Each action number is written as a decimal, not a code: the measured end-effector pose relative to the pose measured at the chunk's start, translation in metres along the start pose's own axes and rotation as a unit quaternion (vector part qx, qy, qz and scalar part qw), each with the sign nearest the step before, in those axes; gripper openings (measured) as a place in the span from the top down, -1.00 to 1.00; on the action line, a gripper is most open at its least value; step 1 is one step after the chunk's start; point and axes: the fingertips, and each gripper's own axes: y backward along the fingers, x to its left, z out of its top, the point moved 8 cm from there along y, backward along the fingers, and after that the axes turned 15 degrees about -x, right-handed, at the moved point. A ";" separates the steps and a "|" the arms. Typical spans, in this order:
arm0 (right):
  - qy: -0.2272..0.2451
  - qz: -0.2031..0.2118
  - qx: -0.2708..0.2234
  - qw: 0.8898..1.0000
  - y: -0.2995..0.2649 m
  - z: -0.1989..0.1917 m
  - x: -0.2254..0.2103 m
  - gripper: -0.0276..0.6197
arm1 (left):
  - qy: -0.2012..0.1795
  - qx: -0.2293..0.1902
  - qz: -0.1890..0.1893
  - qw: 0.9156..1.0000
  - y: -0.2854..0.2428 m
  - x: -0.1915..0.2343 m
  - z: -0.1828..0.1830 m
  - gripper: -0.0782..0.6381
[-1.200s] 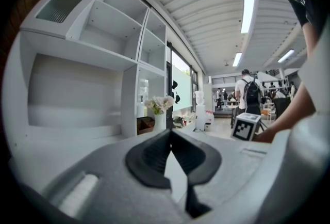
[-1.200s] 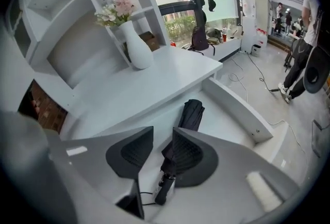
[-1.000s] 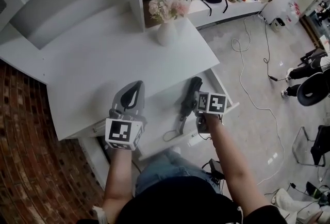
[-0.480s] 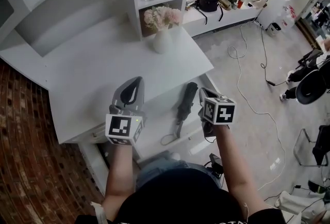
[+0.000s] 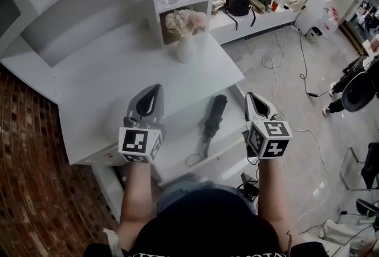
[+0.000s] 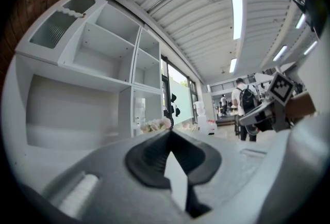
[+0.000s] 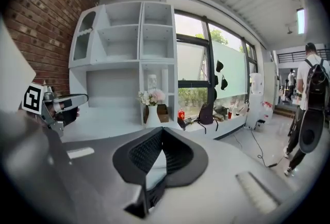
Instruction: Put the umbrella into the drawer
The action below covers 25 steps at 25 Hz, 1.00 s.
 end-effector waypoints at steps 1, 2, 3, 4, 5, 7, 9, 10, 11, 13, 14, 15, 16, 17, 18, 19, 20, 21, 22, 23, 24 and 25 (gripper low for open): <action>0.006 0.002 -0.015 1.000 0.004 0.005 0.000 0.90 | -0.002 -0.001 -0.002 1.000 0.000 0.000 0.001 0.79; 0.012 0.001 -0.030 0.999 0.007 0.010 0.000 0.90 | -0.003 -0.003 -0.004 1.000 0.000 0.000 0.003 0.79; 0.019 -0.001 -0.044 0.999 0.011 0.016 0.000 0.90 | -0.004 -0.004 -0.005 1.000 -0.001 0.000 0.004 0.79; 0.027 -0.004 -0.059 0.998 0.015 0.021 0.001 0.90 | -0.005 -0.006 -0.006 1.000 -0.001 0.000 0.005 0.79; 0.037 -0.005 -0.074 0.997 0.018 0.026 0.002 0.90 | -0.007 -0.008 -0.006 1.000 -0.002 0.000 0.007 0.79; 0.059 -0.004 -0.101 0.993 0.025 0.036 0.006 0.90 | -0.011 -0.013 -0.007 1.000 -0.003 0.000 0.012 0.79; 0.082 -0.001 -0.122 0.989 0.031 0.046 0.009 0.90 | -0.014 -0.024 -0.009 1.000 -0.005 0.000 0.019 0.79; 0.091 -0.001 -0.131 0.987 0.033 0.051 0.009 0.90 | -0.015 -0.029 -0.010 0.999 -0.006 -0.001 0.022 0.79; 0.096 -0.001 -0.139 0.986 0.036 0.055 0.009 0.90 | -0.017 -0.034 -0.011 0.999 -0.008 -0.001 0.025 0.79; 0.102 -0.005 -0.154 0.983 0.042 0.065 0.008 0.90 | -0.020 -0.042 -0.013 0.999 -0.011 -0.001 0.030 0.79; 0.105 -0.008 -0.162 0.981 0.044 0.070 0.008 0.90 | -0.021 -0.047 -0.015 0.999 -0.013 -0.001 0.033 0.79; 0.107 -0.012 -0.171 0.979 0.046 0.076 0.007 0.90 | -0.022 -0.053 -0.018 0.998 -0.014 -0.002 0.036 0.79; 0.109 -0.018 -0.182 0.977 0.048 0.081 0.005 0.90 | -0.024 -0.062 -0.022 0.998 -0.015 -0.002 0.039 0.79; 0.112 -0.023 -0.196 0.974 0.051 0.085 0.004 0.90 | -0.025 -0.072 -0.027 0.997 -0.015 -0.003 0.042 0.79; 0.116 -0.027 -0.211 0.970 0.054 0.089 0.004 0.90 | -0.026 -0.081 -0.032 0.996 -0.015 -0.003 0.045 0.79; 0.123 -0.027 -0.224 0.966 0.057 0.093 0.004 0.90 | -0.027 -0.089 -0.036 0.995 -0.014 -0.004 0.048 0.79; 0.132 -0.024 -0.237 0.962 0.061 0.096 0.004 0.90 | -0.029 -0.096 -0.039 0.994 -0.014 -0.005 0.051 0.79; 0.143 -0.018 -0.248 0.958 0.065 0.099 0.004 0.90 | -0.032 -0.102 -0.040 0.993 -0.014 -0.005 0.053 0.79; 0.150 -0.013 -0.257 0.955 0.068 0.101 0.005 0.90 | -0.034 -0.106 -0.042 0.993 -0.014 -0.006 0.055 0.79; 0.155 -0.010 -0.263 0.952 0.070 0.103 0.005 0.90 | -0.035 -0.109 -0.042 0.993 -0.014 -0.006 0.057 0.79; 0.157 -0.010 -0.266 0.951 0.072 0.105 0.005 0.90 | -0.037 -0.111 -0.042 0.992 -0.015 -0.005 0.059 0.79; 0.159 -0.010 -0.267 0.950 0.073 0.107 0.005 0.90 | -0.038 -0.112 -0.041 0.992 -0.015 -0.005 0.060 0.79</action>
